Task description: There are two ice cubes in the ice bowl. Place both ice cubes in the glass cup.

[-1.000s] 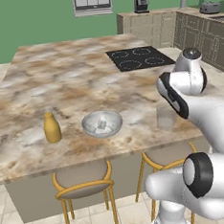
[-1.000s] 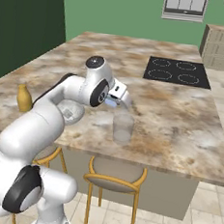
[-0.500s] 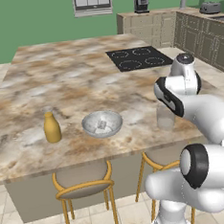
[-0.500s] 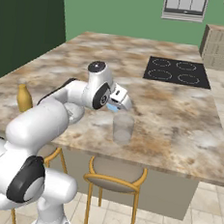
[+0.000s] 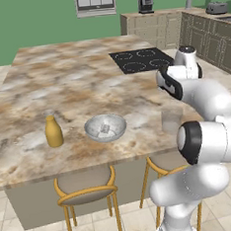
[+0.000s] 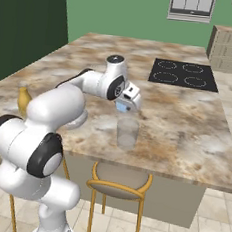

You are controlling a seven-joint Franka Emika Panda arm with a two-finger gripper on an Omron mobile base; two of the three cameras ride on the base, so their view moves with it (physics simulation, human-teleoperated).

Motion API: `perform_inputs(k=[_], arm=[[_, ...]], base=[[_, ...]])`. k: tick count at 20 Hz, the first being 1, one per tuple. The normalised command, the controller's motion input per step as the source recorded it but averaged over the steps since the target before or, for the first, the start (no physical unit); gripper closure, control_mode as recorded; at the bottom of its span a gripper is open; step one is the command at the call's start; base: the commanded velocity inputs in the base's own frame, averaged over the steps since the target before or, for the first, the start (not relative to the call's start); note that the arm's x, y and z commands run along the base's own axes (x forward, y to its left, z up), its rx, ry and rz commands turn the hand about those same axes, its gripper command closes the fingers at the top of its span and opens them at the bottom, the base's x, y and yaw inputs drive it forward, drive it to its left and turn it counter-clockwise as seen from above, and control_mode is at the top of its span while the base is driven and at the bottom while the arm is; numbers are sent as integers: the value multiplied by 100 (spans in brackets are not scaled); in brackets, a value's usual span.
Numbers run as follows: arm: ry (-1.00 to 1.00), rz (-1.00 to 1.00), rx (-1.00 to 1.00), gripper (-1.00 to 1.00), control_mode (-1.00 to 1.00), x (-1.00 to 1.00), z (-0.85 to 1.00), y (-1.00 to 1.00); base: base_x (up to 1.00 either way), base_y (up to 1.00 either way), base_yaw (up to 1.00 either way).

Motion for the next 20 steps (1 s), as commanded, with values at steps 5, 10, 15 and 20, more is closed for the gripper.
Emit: perform_inputs(k=[5,10,15,20], arm=[[5,0,0,100,-100,29,-22,-7],[5,0,0,100,-100,29,-38,-14],[5,0,0,100,-100,31,-29,-3],[5,0,0,100,-100,31,-36,0]], base=[[0,0,0],[0,0,0],[0,0,0],[0,0,0]])
